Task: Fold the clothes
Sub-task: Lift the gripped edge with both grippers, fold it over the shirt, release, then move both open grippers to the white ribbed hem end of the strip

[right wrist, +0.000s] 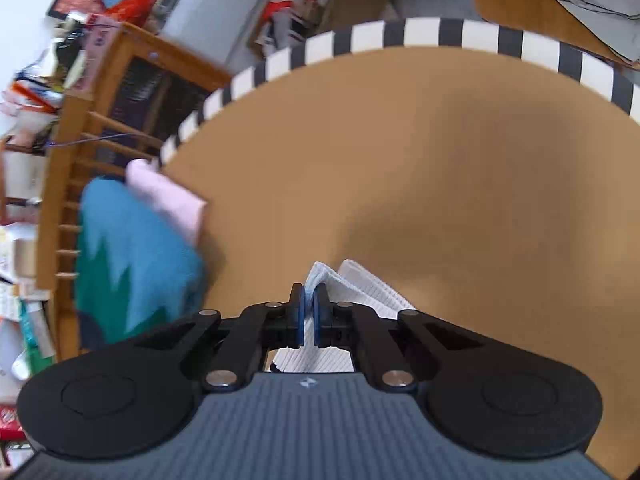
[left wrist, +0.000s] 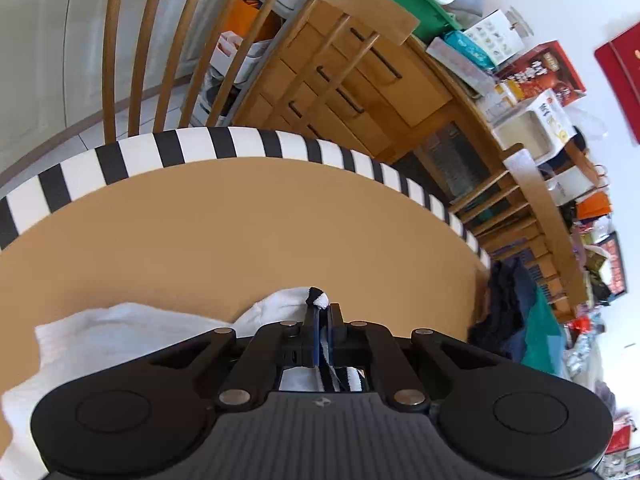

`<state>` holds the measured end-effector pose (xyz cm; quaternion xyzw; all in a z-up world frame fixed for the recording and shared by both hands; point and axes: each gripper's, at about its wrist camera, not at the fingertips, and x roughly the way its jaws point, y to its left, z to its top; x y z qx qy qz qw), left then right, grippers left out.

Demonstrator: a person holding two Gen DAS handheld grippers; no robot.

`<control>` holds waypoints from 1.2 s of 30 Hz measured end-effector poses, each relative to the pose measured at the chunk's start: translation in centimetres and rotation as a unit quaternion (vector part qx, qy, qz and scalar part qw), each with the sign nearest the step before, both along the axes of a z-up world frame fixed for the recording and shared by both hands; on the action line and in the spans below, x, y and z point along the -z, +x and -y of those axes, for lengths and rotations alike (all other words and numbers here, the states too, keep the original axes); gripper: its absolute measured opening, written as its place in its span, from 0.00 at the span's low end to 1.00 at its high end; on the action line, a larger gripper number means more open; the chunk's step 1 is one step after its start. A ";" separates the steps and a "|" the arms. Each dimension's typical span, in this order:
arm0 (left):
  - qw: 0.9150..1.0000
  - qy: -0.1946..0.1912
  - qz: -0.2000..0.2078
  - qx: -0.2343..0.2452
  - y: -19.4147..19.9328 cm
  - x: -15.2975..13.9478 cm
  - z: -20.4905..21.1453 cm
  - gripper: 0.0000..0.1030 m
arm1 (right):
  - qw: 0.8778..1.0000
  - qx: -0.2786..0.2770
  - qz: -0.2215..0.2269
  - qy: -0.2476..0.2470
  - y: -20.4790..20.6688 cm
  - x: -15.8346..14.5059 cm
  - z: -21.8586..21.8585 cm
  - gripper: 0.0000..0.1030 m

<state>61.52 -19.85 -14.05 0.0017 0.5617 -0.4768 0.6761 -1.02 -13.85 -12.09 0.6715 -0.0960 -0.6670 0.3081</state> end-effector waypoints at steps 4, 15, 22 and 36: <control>1.000 -0.003 0.016 0.010 -0.7 1.0 1.4 0.05 | 1.000 0.011 -0.010 0.017 0.4 1.4 1.2 0.07; 0.995 -0.090 0.024 -0.031 2.8 -2.0 -1.4 0.43 | 0.996 -0.030 -0.060 -0.059 -2.2 -1.7 -0.8 0.41; 0.993 -0.050 0.100 0.036 -3.2 -2.9 -12.5 0.44 | 0.894 -0.360 -0.222 -0.146 1.3 -3.3 -7.9 0.35; 0.999 -0.027 -0.004 -0.025 -29.0 -0.5 -24.9 0.48 | 0.755 -0.583 -0.268 -0.135 1.1 0.6 -11.7 0.18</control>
